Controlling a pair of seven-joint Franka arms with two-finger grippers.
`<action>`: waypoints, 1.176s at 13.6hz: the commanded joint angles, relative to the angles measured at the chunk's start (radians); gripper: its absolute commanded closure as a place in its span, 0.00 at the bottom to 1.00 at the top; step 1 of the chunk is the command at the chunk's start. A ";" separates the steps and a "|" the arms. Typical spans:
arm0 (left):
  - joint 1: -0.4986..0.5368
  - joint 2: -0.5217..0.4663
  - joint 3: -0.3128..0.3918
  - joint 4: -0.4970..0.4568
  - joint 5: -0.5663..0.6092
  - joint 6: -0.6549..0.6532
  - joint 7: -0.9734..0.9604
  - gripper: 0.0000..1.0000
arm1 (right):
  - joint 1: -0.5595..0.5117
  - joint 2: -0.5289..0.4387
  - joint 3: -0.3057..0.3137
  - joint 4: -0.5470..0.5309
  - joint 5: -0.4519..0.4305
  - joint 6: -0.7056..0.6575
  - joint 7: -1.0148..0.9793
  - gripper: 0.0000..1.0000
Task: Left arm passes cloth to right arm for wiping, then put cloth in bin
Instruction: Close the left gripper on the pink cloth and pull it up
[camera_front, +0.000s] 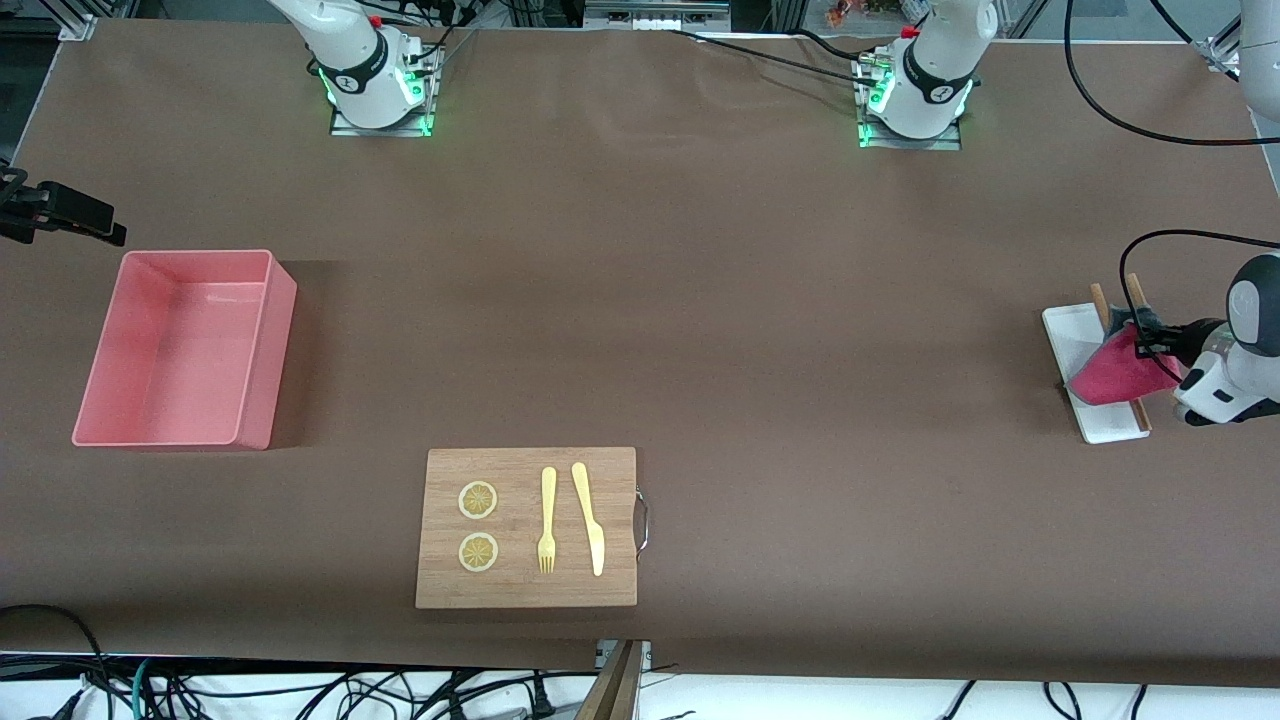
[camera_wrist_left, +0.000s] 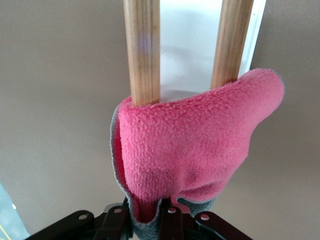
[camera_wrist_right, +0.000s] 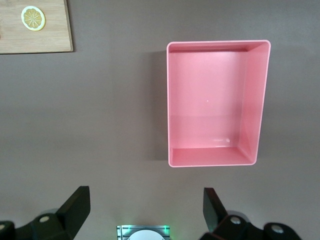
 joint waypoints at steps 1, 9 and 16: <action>-0.002 -0.013 -0.009 0.022 0.011 -0.063 0.019 1.00 | -0.003 0.008 0.000 0.018 -0.001 -0.003 -0.012 0.00; 0.008 -0.006 -0.009 0.019 0.002 -0.063 0.025 0.36 | -0.001 0.008 0.001 0.018 -0.001 -0.003 -0.010 0.00; 0.005 -0.015 -0.009 0.022 0.000 -0.095 0.023 0.44 | -0.001 0.008 0.001 0.018 -0.001 -0.004 -0.010 0.00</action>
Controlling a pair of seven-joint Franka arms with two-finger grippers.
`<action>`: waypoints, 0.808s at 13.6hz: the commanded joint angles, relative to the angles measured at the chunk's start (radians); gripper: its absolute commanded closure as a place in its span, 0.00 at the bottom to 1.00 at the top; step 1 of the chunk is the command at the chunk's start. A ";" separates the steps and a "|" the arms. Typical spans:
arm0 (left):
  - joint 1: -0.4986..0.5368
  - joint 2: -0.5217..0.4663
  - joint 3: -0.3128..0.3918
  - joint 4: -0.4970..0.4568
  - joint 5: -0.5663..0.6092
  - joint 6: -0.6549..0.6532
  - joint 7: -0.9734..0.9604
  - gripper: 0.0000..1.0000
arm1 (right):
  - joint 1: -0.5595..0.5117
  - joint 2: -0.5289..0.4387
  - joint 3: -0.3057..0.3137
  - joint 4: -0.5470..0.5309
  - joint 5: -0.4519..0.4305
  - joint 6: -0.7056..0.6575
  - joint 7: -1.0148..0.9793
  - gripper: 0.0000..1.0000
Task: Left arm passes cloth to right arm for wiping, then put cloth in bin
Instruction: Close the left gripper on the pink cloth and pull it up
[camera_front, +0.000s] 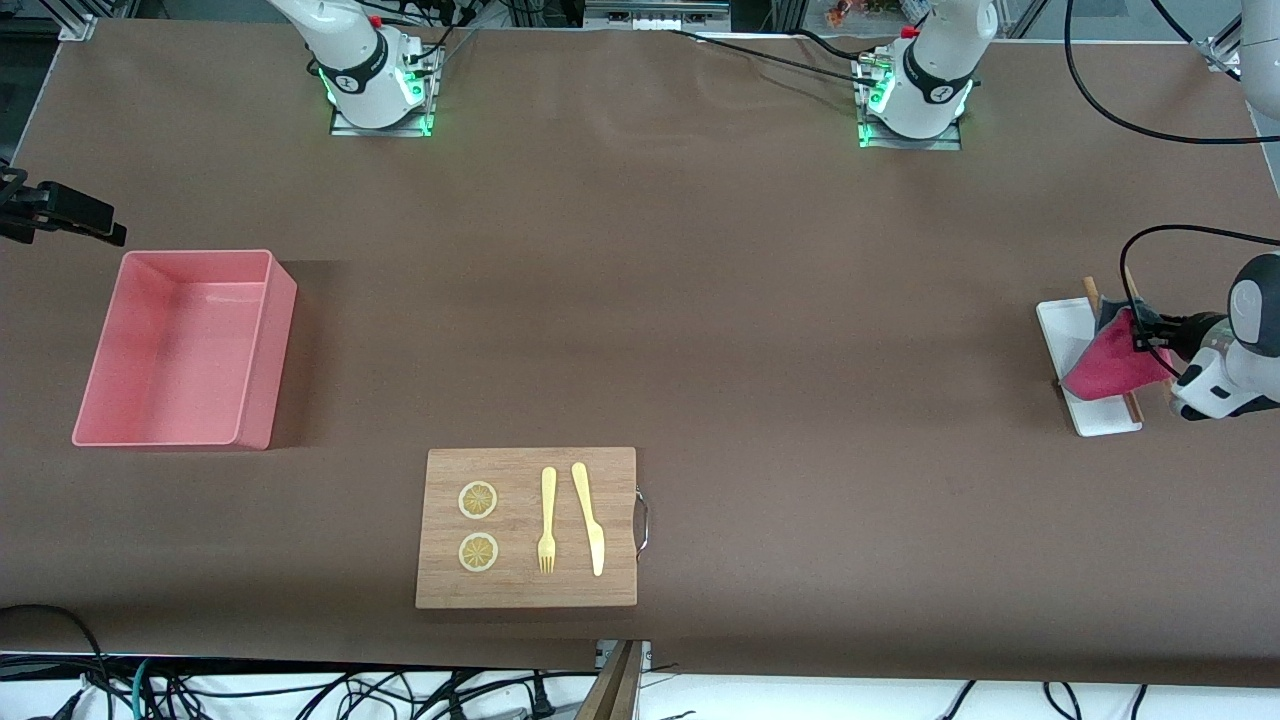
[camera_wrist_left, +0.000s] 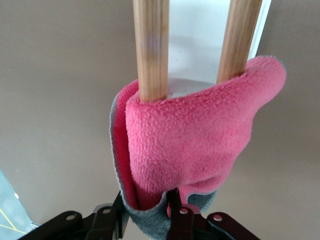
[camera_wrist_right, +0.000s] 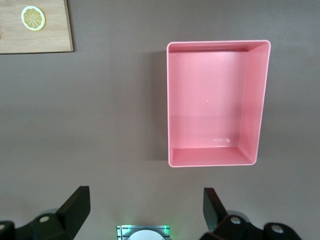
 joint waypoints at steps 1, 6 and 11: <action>0.002 -0.017 -0.002 0.015 -0.001 -0.037 0.023 0.42 | -0.001 0.008 0.001 0.018 -0.001 -0.003 -0.010 0.00; 0.002 -0.020 -0.002 0.015 -0.001 -0.042 0.024 0.56 | 0.000 0.008 0.001 0.018 -0.001 -0.003 -0.010 0.00; 0.000 -0.031 -0.002 0.017 -0.001 -0.054 0.046 0.81 | -0.001 0.008 0.001 0.018 -0.001 -0.003 -0.010 0.00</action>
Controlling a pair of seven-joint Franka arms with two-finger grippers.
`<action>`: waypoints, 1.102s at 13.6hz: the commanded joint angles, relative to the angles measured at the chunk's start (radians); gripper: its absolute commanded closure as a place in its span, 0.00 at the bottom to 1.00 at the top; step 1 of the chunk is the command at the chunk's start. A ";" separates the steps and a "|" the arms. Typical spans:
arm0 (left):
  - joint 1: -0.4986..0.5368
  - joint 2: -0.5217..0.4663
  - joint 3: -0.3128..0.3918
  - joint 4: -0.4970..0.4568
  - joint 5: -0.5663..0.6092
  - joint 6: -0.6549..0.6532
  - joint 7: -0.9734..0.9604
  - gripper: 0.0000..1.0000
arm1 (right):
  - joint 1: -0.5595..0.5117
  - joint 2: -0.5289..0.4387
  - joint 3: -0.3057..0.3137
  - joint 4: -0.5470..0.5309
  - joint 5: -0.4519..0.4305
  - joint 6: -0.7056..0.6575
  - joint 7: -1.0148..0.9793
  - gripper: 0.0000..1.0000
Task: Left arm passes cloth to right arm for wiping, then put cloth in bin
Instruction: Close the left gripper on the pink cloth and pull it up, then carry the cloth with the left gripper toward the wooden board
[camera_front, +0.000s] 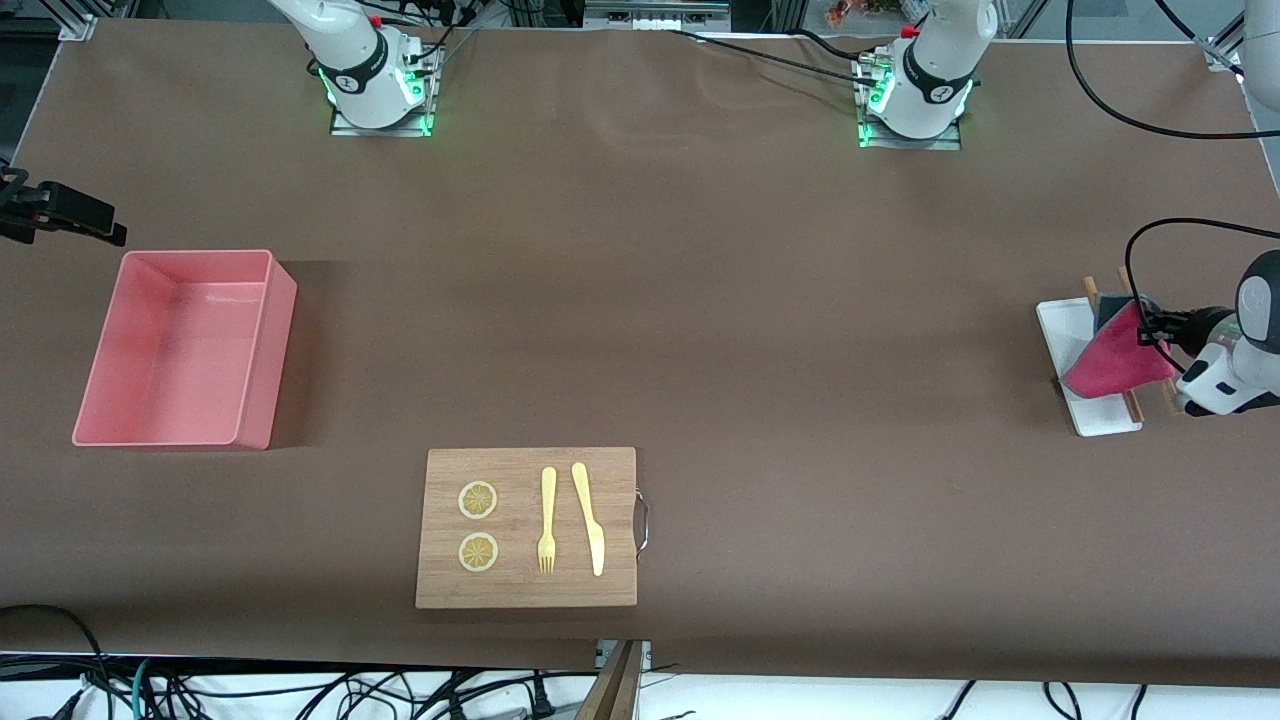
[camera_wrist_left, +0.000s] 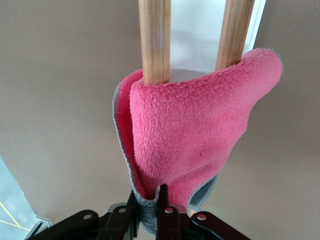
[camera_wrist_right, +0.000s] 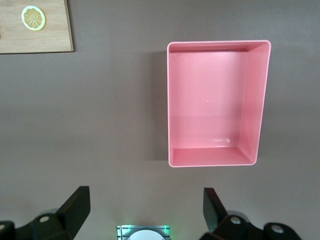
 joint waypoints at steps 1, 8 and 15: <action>0.001 -0.016 -0.002 0.007 -0.001 -0.023 0.029 0.82 | -0.002 0.008 0.001 0.018 -0.001 -0.003 -0.010 0.00; -0.006 -0.027 -0.004 0.037 -0.001 -0.062 0.043 1.00 | -0.002 0.008 0.001 0.018 -0.001 -0.003 -0.010 0.00; -0.012 -0.097 -0.134 0.212 -0.026 -0.216 0.037 1.00 | 0.000 0.008 0.001 0.018 -0.001 -0.003 -0.010 0.00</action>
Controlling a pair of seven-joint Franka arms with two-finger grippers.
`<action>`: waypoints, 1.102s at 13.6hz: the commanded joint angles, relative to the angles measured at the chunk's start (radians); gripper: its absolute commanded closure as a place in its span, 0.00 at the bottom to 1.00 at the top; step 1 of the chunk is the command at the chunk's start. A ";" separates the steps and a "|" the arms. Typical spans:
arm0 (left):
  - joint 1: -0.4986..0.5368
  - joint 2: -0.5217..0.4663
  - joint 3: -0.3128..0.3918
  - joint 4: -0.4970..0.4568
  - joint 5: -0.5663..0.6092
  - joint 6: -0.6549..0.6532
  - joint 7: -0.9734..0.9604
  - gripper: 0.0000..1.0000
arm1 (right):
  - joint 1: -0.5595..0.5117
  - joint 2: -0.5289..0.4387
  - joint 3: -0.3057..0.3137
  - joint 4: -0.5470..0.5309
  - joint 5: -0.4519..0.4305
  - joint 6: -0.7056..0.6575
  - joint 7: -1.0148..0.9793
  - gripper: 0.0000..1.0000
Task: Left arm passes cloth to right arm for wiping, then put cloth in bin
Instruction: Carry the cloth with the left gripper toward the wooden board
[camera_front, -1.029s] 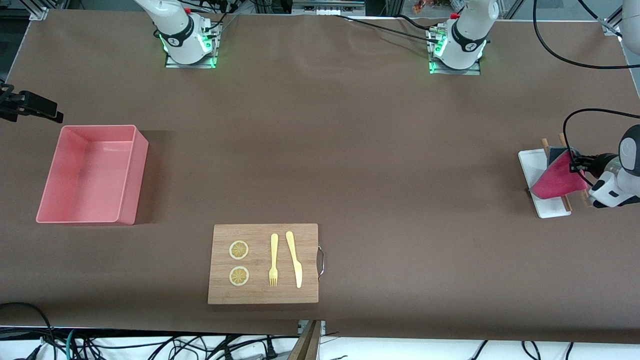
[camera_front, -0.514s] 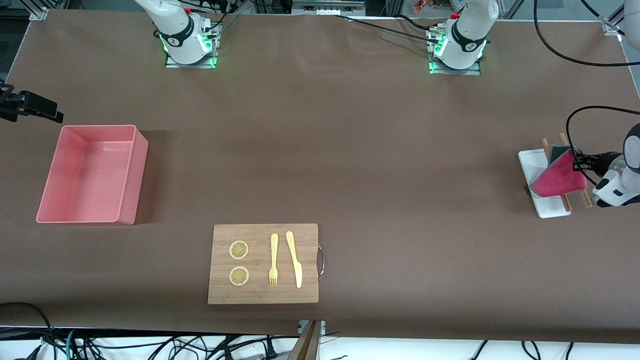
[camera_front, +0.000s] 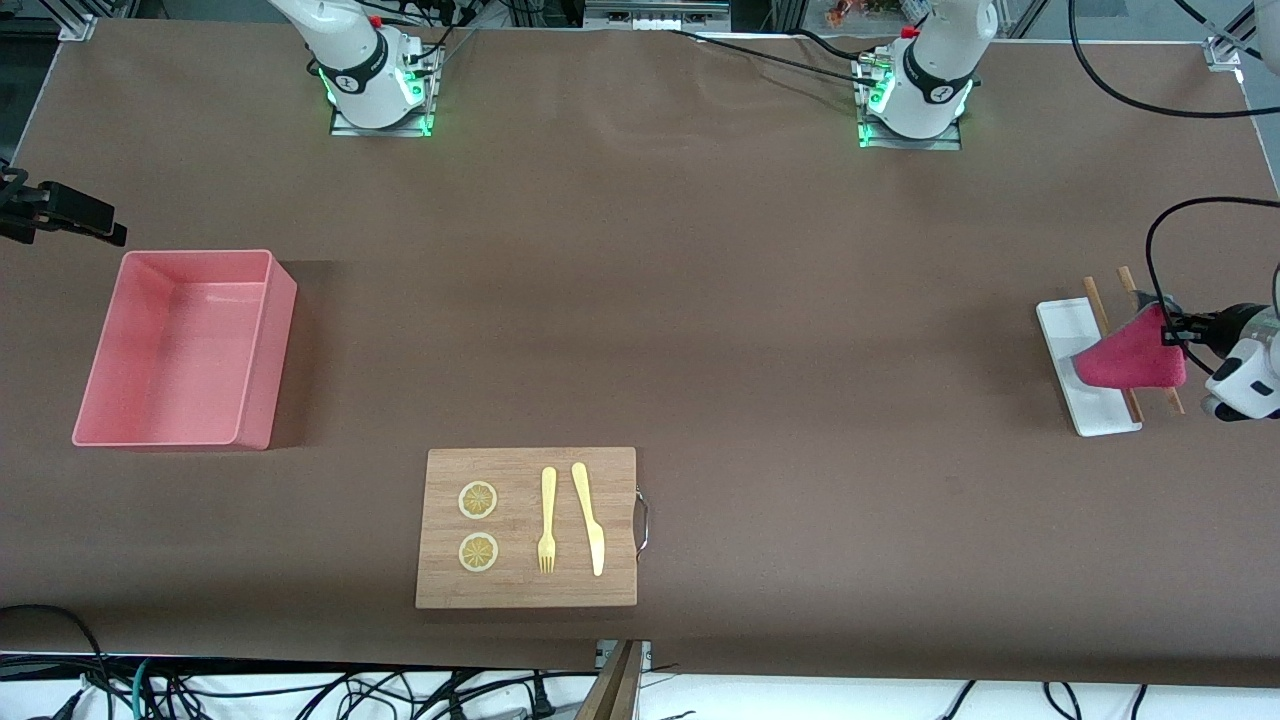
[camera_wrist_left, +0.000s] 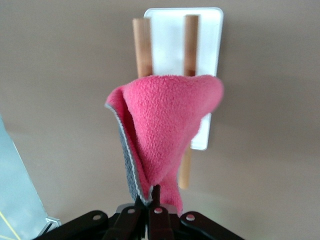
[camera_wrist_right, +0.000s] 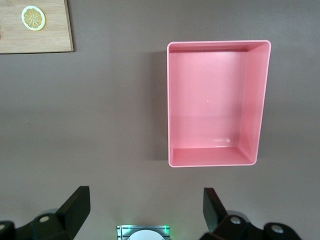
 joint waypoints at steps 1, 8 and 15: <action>-0.007 -0.037 -0.079 0.115 -0.029 -0.109 0.018 1.00 | 0.000 0.008 0.001 0.018 -0.001 -0.003 -0.010 0.00; -0.082 -0.029 -0.447 0.297 -0.156 -0.209 -0.151 1.00 | 0.012 0.029 0.009 0.017 0.004 -0.003 -0.003 0.00; -0.430 0.005 -0.454 0.368 -0.420 0.038 -0.763 1.00 | 0.044 0.130 0.009 0.006 0.037 0.014 -0.015 0.00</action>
